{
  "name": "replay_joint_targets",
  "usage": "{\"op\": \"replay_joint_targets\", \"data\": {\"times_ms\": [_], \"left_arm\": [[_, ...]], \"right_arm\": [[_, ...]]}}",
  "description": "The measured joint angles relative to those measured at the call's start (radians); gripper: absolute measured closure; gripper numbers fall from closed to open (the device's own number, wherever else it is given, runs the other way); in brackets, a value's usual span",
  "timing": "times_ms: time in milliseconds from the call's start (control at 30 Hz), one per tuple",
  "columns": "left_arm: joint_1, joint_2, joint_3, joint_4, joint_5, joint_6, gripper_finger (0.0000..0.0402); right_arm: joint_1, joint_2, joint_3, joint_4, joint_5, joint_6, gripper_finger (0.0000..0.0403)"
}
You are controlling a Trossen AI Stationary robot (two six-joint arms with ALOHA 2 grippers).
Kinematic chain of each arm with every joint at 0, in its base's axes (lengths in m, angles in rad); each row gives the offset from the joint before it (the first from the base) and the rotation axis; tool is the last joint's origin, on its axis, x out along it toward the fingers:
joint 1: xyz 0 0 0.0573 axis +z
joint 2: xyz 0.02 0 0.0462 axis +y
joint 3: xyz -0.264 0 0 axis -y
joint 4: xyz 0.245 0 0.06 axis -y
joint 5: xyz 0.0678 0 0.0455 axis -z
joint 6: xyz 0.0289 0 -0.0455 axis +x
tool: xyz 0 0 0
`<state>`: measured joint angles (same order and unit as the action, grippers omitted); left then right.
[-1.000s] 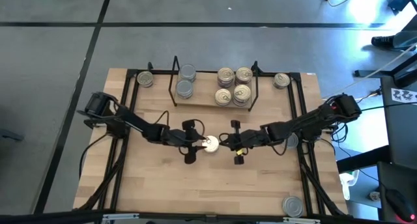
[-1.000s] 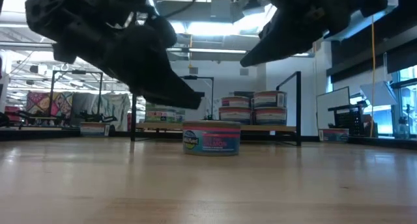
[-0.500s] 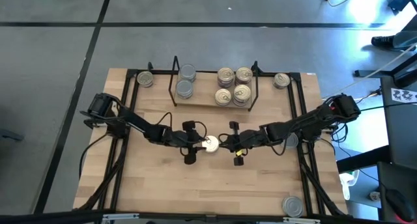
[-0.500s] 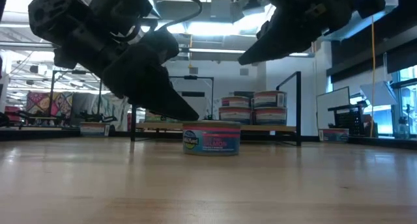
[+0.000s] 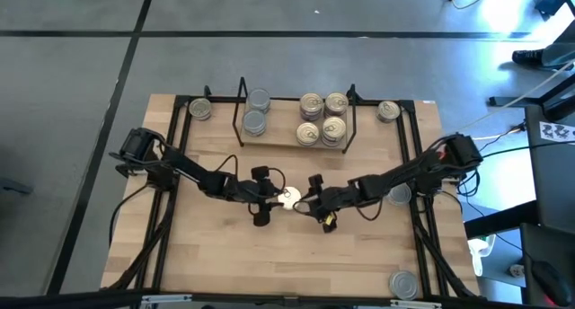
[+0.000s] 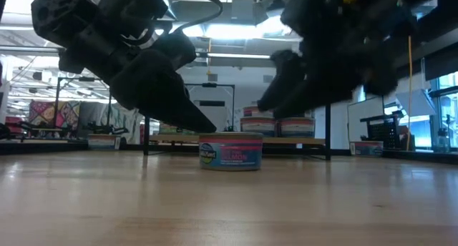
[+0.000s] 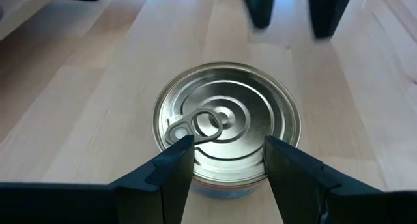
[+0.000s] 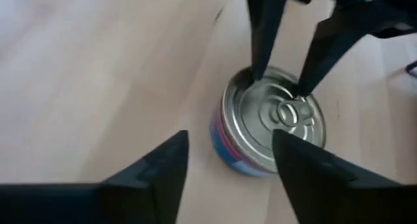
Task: Stack canned seafood by type on shelf
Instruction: Stack the blue pink tuna can on top of the other blue pink tuna can on the shelf
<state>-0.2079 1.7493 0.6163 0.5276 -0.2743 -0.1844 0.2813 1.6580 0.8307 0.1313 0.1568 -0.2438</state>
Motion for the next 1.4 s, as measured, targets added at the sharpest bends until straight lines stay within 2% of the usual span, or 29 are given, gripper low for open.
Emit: {"op": "replay_joint_targets", "data": {"times_ms": [167, 333, 600, 800, 1100, 1400], "left_arm": [[0.000, 0.000, -0.001, -0.006, -0.001, 0.000, 0.0218], [0.000, 0.000, -0.010, -0.004, -0.001, 0.003, 0.0218], [0.000, 0.002, -0.089, 0.125, -0.003, 0.006, 0.0218], [0.000, 0.002, -0.092, 0.128, -0.002, 0.011, 0.0218], [0.001, 0.002, -0.118, 0.143, 0.000, 0.015, 0.0218], [0.001, 0.002, -0.119, 0.144, 0.001, 0.026, 0.0218]], "right_arm": [[0.000, 0.077, 0.000, 0.072, 0.066, -0.154, 0.0129], [0.000, 0.113, 0.000, 0.115, 0.083, -0.256, 0.0108], [0.001, 0.175, 0.000, 0.160, 0.144, -0.375, 0.0109], [0.000, 0.189, 0.000, 0.216, 0.195, -0.504, 0.0109], [0.000, 0.193, 0.000, 0.224, 0.191, -0.557, 0.0109], [0.000, 0.193, 0.000, 0.237, 0.203, -0.676, 0.0109]]}}
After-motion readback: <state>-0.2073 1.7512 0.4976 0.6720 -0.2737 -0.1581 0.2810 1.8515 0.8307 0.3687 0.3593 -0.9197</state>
